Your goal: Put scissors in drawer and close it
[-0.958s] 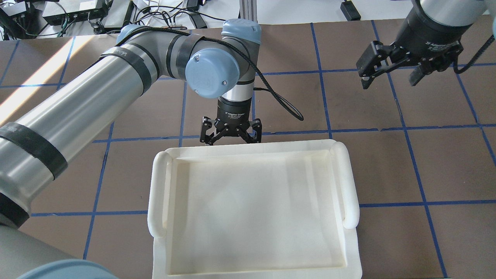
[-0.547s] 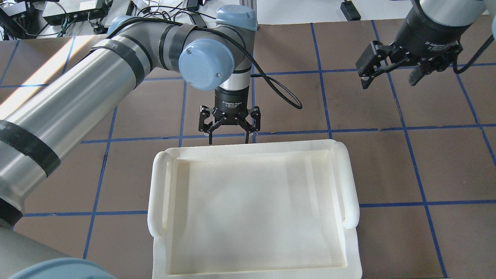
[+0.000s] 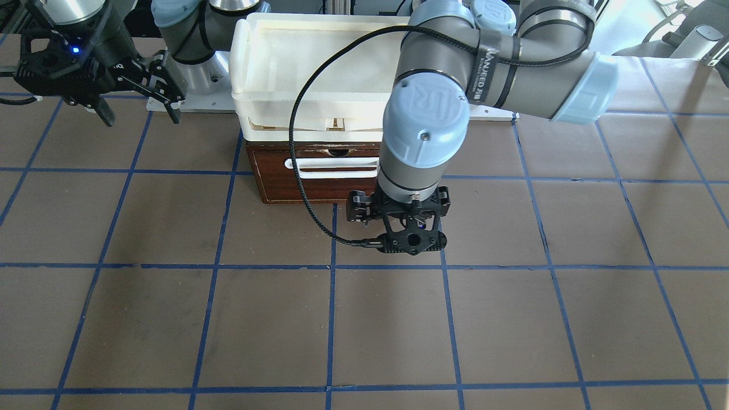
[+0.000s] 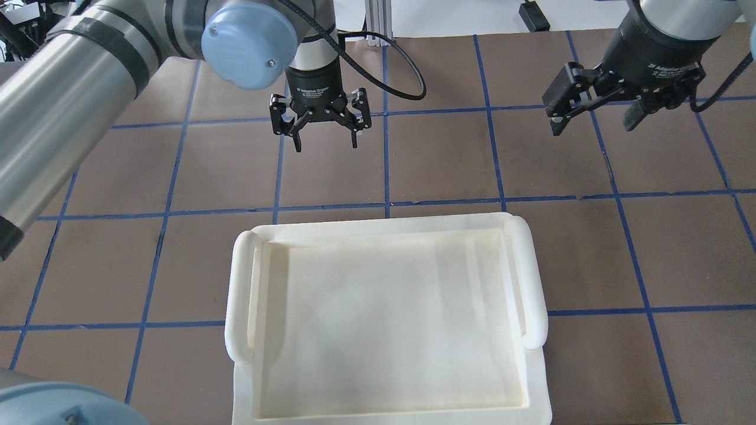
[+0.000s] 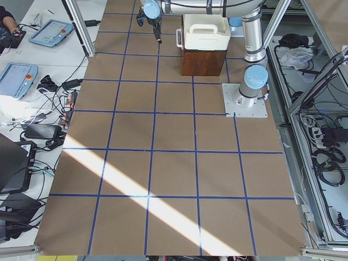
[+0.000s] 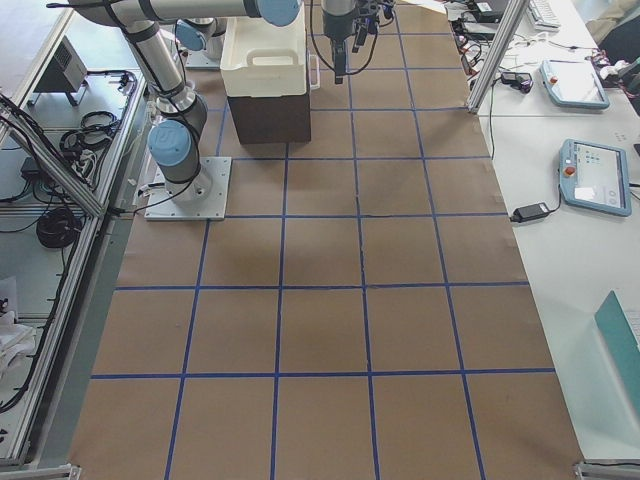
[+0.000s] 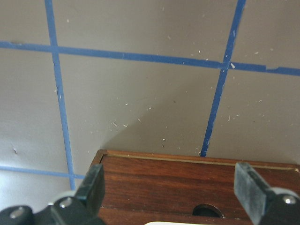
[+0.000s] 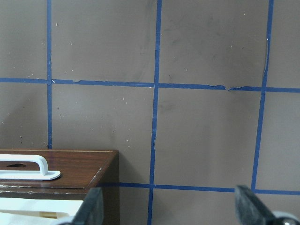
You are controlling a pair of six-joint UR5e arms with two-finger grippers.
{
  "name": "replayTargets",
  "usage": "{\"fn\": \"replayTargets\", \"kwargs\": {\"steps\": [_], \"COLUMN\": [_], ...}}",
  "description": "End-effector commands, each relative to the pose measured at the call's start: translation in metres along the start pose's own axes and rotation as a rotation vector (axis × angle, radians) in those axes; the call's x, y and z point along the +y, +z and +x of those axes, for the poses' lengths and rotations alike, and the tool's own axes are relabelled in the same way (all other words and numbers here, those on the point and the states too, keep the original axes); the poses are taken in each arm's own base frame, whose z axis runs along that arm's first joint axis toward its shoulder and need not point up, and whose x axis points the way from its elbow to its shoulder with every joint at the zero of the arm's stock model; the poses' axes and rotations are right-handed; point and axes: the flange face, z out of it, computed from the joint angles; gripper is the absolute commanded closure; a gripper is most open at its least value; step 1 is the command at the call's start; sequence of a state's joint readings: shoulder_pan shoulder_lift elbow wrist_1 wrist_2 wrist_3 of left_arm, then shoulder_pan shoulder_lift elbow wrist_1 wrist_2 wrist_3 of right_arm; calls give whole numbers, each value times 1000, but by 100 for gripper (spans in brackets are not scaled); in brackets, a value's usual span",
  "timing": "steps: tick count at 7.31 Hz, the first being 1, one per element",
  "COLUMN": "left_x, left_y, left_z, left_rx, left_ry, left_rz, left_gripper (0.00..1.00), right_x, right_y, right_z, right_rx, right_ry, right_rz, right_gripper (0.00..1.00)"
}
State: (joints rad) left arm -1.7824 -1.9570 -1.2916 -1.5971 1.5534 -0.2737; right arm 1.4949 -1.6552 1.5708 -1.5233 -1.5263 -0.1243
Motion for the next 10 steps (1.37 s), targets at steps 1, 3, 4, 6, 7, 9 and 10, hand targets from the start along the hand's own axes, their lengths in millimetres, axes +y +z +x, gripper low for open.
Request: {"fn": "replayTargets", "kwargs": {"steps": [1,3,4,6,7,9,10], "left_x": [-10,0,6,37,55,79,93], "left_y": [-63,-97,-108,-111,-106,-103,-101], "left_z": [-88,-140,-159,-168,-170,-179,-179], "left_rx": [40,43,52,36,36,35,37], "left_ry": [-84,-62,-54,-65,-68,-55,-56], "left_rz": [113,181,200,201,206,267,269], "left_gripper": [0,0,0,0,0,0,0], "right_x": [0,3,7,4,4,5,5], "right_y": [0,-6,-11,-15,-15,-16,-18], "right_z": [0,-2,-4,-13,-15,-12,-12], "right_rx": [0,3,6,22,22,79,86], "right_ry": [-1,12,9,-8,2,-4,-4], "right_rz": [0,18,30,47,50,47,51], "right_gripper": [0,0,0,0,0,0,0]}}
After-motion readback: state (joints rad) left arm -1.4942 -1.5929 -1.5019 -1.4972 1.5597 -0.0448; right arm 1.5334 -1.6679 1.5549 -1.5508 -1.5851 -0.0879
